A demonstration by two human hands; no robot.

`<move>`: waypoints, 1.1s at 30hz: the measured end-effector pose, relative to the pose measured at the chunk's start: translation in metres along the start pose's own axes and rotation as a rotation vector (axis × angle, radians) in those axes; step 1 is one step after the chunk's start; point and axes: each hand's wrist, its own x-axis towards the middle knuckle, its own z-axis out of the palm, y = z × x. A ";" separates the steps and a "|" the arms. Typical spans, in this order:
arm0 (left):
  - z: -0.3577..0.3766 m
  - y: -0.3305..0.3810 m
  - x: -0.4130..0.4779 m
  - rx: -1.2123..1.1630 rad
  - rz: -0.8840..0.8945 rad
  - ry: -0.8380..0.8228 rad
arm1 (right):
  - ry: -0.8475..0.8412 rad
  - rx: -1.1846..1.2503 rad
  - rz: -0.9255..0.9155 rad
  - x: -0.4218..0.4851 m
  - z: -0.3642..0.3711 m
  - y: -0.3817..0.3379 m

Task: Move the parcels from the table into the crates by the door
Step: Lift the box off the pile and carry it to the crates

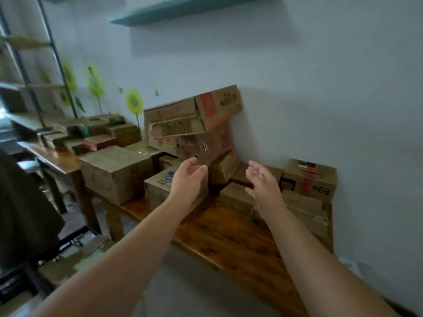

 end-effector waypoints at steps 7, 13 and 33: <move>-0.062 -0.003 0.057 0.008 0.015 0.035 | -0.016 0.001 -0.001 0.044 0.073 -0.003; -0.073 -0.010 0.124 0.028 0.083 0.033 | -0.033 -0.019 -0.047 0.109 0.114 -0.011; -0.138 0.007 0.418 0.062 0.163 0.405 | 0.193 -0.144 -0.120 0.298 0.198 -0.061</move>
